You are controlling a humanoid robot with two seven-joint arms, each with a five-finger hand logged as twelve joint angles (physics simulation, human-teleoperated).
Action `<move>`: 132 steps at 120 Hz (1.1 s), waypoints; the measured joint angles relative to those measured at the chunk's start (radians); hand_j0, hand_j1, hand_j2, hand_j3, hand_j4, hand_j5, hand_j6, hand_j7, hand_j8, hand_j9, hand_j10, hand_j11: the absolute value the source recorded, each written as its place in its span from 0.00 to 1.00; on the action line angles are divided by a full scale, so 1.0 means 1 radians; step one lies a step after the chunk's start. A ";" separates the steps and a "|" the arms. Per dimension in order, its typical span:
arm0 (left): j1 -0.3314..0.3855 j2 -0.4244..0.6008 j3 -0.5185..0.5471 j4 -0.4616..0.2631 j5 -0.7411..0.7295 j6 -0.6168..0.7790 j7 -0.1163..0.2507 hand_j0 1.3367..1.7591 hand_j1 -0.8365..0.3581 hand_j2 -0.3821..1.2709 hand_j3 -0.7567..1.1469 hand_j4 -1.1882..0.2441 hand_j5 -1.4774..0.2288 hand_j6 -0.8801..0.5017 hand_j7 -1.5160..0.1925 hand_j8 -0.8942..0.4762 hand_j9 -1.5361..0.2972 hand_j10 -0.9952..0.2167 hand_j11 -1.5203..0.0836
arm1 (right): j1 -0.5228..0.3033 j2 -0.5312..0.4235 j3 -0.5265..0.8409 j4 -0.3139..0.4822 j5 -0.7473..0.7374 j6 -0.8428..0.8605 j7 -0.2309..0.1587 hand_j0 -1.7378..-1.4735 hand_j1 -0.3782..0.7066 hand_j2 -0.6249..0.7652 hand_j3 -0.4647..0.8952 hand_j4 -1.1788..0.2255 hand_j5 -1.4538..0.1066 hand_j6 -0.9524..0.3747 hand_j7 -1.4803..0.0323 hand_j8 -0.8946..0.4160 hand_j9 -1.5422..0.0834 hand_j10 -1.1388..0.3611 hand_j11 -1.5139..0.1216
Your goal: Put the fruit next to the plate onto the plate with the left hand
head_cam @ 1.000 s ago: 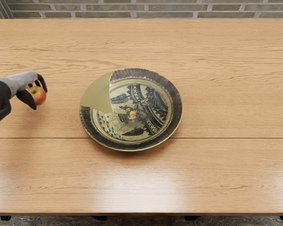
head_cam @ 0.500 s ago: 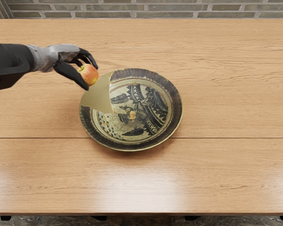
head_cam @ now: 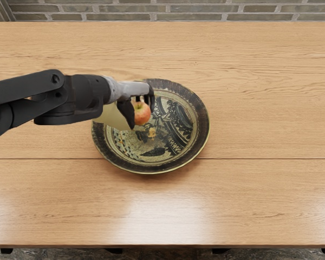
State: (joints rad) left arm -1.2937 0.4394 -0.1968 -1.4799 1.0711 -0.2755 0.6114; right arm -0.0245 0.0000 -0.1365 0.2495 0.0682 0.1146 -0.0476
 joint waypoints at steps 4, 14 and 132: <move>0.004 -0.012 0.023 0.003 0.012 0.001 0.000 0.75 0.35 0.51 0.40 0.57 0.23 0.48 0.29 0.41 0.29 0.20 0.32 | 0.000 0.000 0.000 0.000 0.000 0.000 0.000 0.30 0.04 0.45 0.34 0.83 0.92 0.71 0.97 0.67 0.94 0.75 0.92; 0.012 -0.021 0.058 0.009 0.036 0.000 0.000 0.75 0.34 0.51 0.40 0.58 0.22 0.49 0.28 0.42 0.29 0.19 0.32 | 0.000 0.000 0.000 0.000 0.000 0.000 0.000 0.30 0.04 0.45 0.34 0.83 0.92 0.71 0.97 0.67 0.94 0.75 0.92; 0.156 0.076 -0.237 0.091 -0.607 -0.086 0.000 0.76 0.97 0.24 0.40 0.82 0.85 0.63 0.87 0.64 0.82 0.80 0.93 | 0.000 0.000 0.000 0.001 0.000 0.000 0.000 0.30 0.04 0.45 0.34 0.83 0.92 0.71 0.97 0.67 0.94 0.75 0.92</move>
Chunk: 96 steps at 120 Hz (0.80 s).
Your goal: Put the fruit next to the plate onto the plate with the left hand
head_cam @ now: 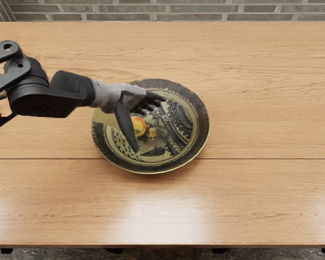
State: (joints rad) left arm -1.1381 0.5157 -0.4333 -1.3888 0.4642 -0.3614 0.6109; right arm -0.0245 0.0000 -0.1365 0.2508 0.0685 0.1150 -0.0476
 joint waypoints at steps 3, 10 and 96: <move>0.026 0.013 -0.033 0.000 -0.017 -0.034 0.000 0.76 0.97 0.24 0.40 0.82 0.85 0.63 0.87 0.64 0.82 0.80 0.93 | 0.000 0.000 0.000 0.000 0.000 0.000 0.000 0.30 0.04 0.45 0.34 0.83 0.92 0.71 0.97 0.67 0.94 0.75 0.92; 0.040 0.057 -0.099 0.004 -0.074 -0.116 0.000 0.76 0.98 0.24 0.40 0.82 0.85 0.63 0.88 0.64 0.83 0.81 0.94 | 0.000 0.000 0.000 0.001 0.000 0.000 0.000 0.30 0.04 0.45 0.34 0.83 0.92 0.71 0.97 0.67 0.94 0.75 0.92; 0.272 0.363 -0.267 0.107 -0.438 -0.250 0.000 0.76 0.99 0.23 0.40 0.83 0.87 0.64 0.89 0.65 0.84 0.82 0.95 | 0.000 0.000 0.000 0.002 -0.001 0.002 0.000 0.30 0.04 0.45 0.34 0.83 0.92 0.71 0.97 0.67 0.94 0.75 0.92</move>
